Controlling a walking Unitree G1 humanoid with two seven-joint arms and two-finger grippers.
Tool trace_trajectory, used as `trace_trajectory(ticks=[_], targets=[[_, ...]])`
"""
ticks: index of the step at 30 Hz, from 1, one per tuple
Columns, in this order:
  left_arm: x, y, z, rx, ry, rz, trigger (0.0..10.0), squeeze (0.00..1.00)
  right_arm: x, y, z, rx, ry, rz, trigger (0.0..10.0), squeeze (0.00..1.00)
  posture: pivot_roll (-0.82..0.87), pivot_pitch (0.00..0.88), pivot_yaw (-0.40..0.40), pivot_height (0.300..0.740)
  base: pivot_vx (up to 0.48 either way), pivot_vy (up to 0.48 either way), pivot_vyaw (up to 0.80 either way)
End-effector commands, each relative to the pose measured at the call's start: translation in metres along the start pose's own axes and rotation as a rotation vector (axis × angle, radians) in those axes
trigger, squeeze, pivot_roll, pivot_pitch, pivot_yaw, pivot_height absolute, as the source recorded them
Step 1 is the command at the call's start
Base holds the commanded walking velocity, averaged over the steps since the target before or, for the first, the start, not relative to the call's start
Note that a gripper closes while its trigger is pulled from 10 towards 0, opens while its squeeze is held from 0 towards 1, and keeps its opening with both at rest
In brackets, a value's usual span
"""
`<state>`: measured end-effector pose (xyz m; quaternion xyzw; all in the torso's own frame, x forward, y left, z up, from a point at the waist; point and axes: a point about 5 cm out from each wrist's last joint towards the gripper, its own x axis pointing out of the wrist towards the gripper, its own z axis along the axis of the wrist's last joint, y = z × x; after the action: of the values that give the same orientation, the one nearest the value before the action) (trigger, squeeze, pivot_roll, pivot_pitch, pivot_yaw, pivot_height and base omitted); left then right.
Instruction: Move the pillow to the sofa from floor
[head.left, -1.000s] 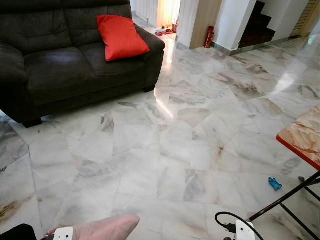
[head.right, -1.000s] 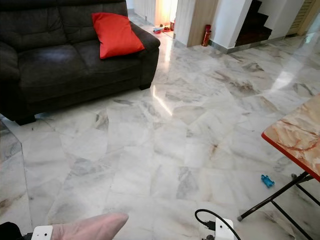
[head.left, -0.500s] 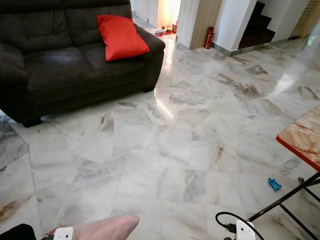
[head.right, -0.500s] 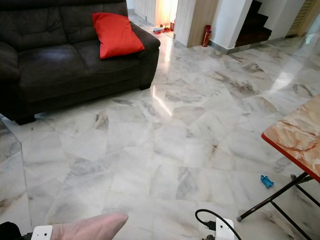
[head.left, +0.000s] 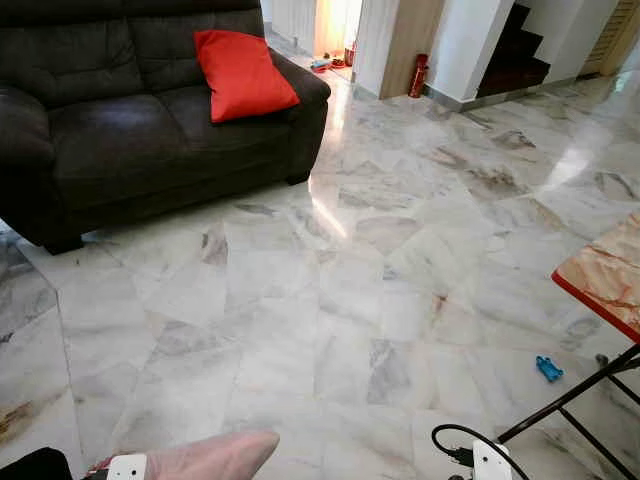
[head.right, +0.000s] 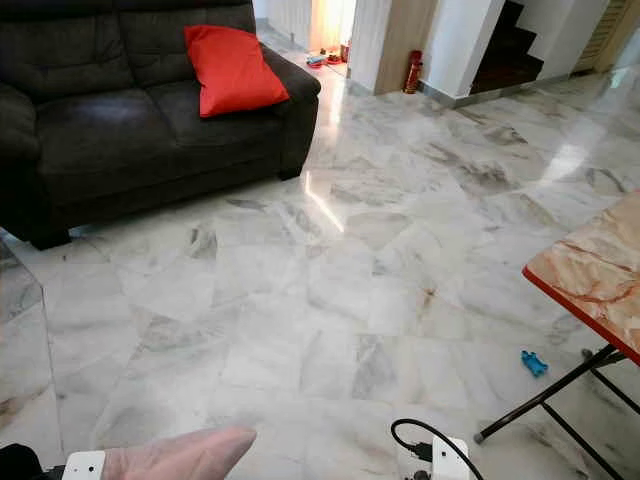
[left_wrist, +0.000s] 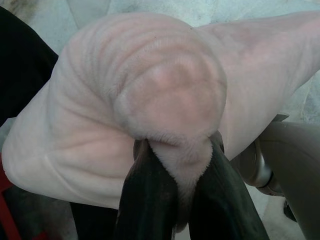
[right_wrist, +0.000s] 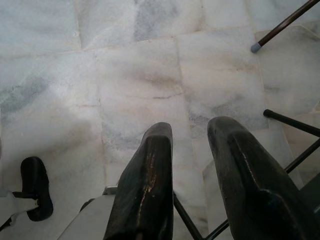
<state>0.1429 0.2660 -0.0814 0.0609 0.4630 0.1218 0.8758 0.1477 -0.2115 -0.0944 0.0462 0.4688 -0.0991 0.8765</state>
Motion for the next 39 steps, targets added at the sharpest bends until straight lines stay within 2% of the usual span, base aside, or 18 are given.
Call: trace_trajectory(ticks=[1, 39], targets=[[-0.0007, 0.0, -0.0033, 0.017, 0.012, -0.009, 10.0, 0.0, -0.0006, -0.0043, -0.0015, -0.003, 0.008, -0.009, 10.0, 0.0, 0.1, 0.0, -0.087, 0.74, 0.0, 0.0, 0.0], [-0.0009, 0.0, -0.0042, 0.021, 0.016, -0.017, 10.0, 0.0, -0.0024, -0.008, -0.0091, -0.001, 0.033, -0.011, 10.0, 0.0, 0.1, 0.0, -0.087, 0.74, 0.0, 0.0, 0.0]])
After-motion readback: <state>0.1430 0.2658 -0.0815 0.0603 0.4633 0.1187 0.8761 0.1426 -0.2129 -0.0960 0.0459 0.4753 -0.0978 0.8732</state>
